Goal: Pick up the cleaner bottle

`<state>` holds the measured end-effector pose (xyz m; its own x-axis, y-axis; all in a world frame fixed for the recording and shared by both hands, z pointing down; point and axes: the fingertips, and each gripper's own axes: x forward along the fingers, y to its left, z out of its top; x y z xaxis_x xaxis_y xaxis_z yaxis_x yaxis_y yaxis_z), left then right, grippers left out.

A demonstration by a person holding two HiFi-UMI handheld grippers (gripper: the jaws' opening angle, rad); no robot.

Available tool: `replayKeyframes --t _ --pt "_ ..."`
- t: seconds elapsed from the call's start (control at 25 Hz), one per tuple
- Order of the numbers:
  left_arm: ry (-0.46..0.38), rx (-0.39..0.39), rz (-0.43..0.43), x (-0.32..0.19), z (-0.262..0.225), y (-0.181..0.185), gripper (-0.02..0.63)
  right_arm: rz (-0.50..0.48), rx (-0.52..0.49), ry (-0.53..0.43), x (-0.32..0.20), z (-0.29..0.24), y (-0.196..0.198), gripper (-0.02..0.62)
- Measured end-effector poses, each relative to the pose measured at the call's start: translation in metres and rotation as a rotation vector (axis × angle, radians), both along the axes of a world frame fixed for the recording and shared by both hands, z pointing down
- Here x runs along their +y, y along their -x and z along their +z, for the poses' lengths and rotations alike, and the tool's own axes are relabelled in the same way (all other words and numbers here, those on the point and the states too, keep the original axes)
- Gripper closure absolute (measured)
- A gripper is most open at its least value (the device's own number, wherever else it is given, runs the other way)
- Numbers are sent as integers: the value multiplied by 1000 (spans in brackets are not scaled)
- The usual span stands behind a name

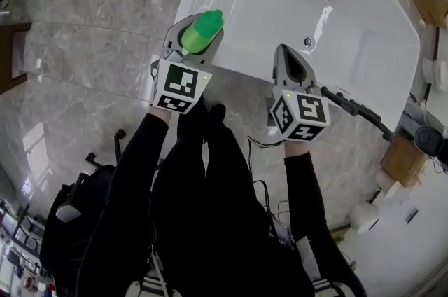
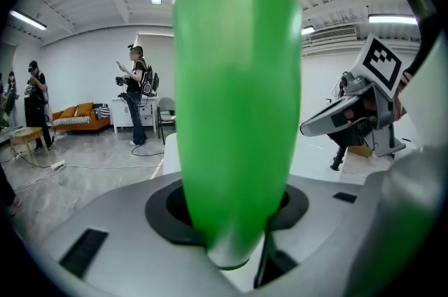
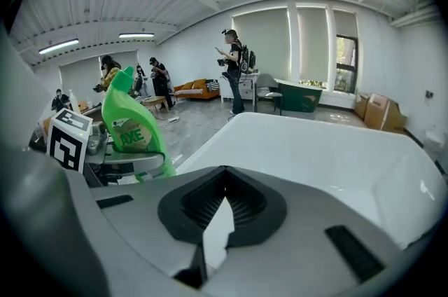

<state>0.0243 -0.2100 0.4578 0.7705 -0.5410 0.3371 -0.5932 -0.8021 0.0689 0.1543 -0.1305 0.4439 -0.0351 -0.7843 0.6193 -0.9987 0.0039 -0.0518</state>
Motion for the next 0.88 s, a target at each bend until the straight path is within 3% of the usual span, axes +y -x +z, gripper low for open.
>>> replayKeyframes --t 0.88 --pt "-25 -108 198 -15 -41 -51 414 184 41 -69 19 -36 -72 594"
